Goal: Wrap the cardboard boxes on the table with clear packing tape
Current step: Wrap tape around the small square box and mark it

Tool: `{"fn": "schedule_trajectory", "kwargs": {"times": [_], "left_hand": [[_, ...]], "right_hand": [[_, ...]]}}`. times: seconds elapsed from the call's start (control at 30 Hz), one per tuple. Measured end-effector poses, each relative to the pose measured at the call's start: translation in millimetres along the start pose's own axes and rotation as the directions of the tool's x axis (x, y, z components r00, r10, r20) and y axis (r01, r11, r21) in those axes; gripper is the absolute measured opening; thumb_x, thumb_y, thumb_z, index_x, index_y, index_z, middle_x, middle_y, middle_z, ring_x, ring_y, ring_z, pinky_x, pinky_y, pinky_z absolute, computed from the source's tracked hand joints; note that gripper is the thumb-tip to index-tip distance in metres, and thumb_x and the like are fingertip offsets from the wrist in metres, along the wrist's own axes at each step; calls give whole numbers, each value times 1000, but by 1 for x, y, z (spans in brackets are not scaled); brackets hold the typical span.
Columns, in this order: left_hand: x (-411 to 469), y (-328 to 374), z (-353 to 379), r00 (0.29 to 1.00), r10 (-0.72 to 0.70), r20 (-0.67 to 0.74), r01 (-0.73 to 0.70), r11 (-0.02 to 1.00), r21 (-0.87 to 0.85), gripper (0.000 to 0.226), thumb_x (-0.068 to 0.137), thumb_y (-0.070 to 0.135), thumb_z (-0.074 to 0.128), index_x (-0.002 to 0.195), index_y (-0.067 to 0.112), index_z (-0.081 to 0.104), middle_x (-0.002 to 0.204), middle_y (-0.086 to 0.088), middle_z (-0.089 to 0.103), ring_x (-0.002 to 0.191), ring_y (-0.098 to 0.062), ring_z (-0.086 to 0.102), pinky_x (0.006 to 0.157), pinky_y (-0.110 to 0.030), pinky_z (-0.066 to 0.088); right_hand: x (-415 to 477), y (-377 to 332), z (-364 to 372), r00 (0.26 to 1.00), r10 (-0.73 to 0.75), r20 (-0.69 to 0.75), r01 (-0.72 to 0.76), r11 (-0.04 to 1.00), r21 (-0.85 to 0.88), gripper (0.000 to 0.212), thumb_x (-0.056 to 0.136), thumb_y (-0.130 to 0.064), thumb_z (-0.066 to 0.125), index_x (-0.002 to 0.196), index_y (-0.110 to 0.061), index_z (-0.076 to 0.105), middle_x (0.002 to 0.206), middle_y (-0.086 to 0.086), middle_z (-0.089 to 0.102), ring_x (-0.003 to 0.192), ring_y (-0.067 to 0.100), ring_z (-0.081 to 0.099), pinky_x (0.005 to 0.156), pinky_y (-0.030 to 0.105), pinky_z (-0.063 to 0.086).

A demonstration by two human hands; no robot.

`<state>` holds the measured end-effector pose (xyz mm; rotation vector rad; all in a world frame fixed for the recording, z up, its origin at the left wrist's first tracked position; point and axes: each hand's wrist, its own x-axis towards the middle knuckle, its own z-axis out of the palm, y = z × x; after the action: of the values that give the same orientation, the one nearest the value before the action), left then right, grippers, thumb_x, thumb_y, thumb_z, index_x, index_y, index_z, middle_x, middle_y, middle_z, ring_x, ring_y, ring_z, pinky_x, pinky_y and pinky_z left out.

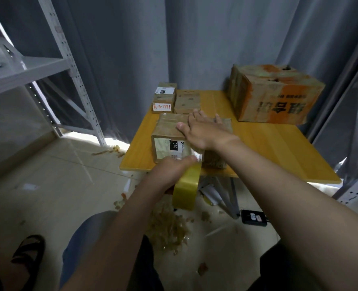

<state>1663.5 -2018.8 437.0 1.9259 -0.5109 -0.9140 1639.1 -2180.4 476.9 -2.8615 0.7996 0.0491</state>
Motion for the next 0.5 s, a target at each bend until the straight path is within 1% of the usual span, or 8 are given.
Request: {"fn": "schedule_trajectory", "kwargs": {"times": [0.07, 0.13, 0.2, 0.27, 0.33, 0.4, 0.43, 0.5], "left_hand": [[-4, -8, 6, 995, -91, 40, 92, 996, -15, 82, 78, 78, 64, 134, 18, 60, 123, -9, 68, 110, -33, 67, 100, -52, 54], [-1, -14, 10, 991, -132, 38, 134, 990, -39, 118, 52, 92, 59, 143, 16, 54, 131, -11, 65, 116, -35, 64, 101, -54, 53], [3, -17, 14, 994, -108, 10, 108, 993, -42, 126, 45, 93, 56, 143, 14, 52, 133, -12, 63, 118, -36, 63, 102, -55, 52], [2, -17, 18, 996, -87, -29, 86, 995, -51, 118, 49, 88, 59, 138, 11, 50, 129, -12, 63, 115, -35, 63, 100, -56, 52], [-1, -14, 18, 994, -74, -83, 64, 991, -114, 100, 58, 79, 68, 133, 15, 49, 128, -11, 63, 114, -34, 64, 100, -56, 52], [-3, -12, 20, 992, -33, -118, 11, 983, -182, 52, 84, 56, 73, 121, 25, 57, 124, -6, 64, 113, -30, 63, 102, -54, 52], [-2, -12, 20, 992, -10, -122, -14, 980, -198, 29, 92, 45, 72, 113, 27, 64, 120, -4, 66, 111, -29, 64, 102, -53, 52], [0, -12, 21, 991, 19, -135, -45, 979, -197, 8, 97, 35, 69, 99, 28, 73, 113, -2, 70, 109, -28, 65, 103, -51, 52]], "right_hand": [[-1, 1, 1, 1000, 0, 4, 0, 1000, -4, 78, 105, -65, 8, 166, -16, 5, 174, 2, -5, 160, 21, -5, 127, 57, -7], [0, 0, 2, 1000, 3, -10, -3, 1000, -8, 77, 106, -64, 9, 166, -16, 6, 174, 2, -3, 160, 21, -4, 126, 57, -7], [0, 0, 2, 1000, 9, -25, -9, 1000, 7, 76, 106, -63, 11, 166, -17, 9, 174, 2, 0, 160, 21, -2, 126, 59, -7], [-1, 1, 2, 998, 2, -63, 1, 999, 50, 73, 106, -63, 19, 164, -19, 21, 174, 3, 10, 160, 22, 4, 126, 59, -4], [-3, 2, 3, 983, -14, -184, 53, 977, 205, 62, 105, -59, 38, 155, -22, 42, 166, 3, 34, 157, 24, 19, 127, 58, 7], [-12, 5, -2, 913, 56, -403, 157, 865, 476, 44, 102, -43, 54, 142, -24, 59, 143, -3, 59, 146, 25, 39, 123, 46, 26], [-17, 10, -7, 865, 142, -481, 178, 810, 559, 35, 102, -34, 55, 134, -24, 64, 128, -8, 64, 139, 25, 44, 117, 40, 34], [-30, 24, -18, 782, 280, -556, 49, 863, 503, 27, 103, -28, 49, 123, -21, 66, 117, -6, 64, 126, 29, 50, 104, 42, 43]]}}
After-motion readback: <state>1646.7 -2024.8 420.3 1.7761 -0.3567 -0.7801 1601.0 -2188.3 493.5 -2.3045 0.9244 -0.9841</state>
